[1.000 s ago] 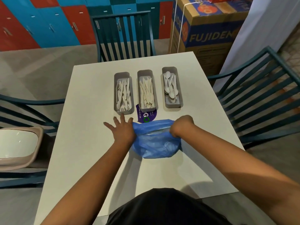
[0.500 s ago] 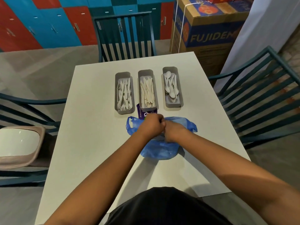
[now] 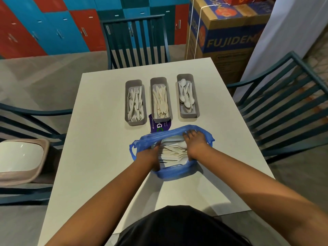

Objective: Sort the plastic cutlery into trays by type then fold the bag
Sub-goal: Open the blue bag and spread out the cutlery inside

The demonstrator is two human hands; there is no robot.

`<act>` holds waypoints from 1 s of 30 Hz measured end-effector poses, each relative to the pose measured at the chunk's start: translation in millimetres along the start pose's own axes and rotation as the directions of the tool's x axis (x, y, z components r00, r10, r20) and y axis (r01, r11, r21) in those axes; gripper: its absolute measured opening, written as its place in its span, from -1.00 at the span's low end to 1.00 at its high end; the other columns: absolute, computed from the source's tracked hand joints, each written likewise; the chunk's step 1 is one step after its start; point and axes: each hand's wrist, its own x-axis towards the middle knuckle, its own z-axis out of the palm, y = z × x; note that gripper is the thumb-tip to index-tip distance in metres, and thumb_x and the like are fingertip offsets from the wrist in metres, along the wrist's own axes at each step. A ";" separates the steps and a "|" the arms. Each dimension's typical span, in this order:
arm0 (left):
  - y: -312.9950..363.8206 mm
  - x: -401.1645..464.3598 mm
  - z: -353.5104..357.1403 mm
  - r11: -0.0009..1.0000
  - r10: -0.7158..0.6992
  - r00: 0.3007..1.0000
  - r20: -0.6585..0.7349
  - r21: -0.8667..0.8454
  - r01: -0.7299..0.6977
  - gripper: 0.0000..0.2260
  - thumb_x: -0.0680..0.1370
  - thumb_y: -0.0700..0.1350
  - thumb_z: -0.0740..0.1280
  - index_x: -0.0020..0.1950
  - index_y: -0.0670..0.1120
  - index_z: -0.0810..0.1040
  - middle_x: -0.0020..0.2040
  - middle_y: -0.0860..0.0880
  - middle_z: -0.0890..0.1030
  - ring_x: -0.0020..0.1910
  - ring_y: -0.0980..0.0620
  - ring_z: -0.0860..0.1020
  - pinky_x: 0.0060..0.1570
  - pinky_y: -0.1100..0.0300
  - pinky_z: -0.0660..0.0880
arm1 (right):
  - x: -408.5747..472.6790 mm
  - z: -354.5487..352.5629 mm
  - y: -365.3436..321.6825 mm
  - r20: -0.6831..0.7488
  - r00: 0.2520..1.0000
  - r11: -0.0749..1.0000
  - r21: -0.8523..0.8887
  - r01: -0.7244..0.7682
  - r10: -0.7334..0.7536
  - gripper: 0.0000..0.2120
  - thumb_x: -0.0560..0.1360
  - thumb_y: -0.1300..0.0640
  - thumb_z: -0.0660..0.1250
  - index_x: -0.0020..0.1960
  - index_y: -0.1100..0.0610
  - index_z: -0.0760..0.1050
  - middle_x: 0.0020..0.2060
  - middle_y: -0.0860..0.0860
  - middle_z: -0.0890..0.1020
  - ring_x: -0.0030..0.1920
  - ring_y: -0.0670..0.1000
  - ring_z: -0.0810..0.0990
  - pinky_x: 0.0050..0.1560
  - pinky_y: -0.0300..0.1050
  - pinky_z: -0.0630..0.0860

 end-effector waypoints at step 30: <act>37.5 19.1 10.2 0.886 0.149 0.978 -0.143 -0.419 -0.196 -0.34 0.42 -0.13 0.46 0.39 -0.15 0.17 0.38 -0.16 0.33 0.33 -0.11 0.35 0.31 0.15 0.31 | 0.2 12.8 4.6 -0.014 0.997 0.997 -0.019 -0.079 0.079 -0.01 0.45 -0.17 0.34 0.53 0.13 -0.28 0.54 0.15 -0.17 0.53 0.19 -0.23 0.45 0.24 -0.26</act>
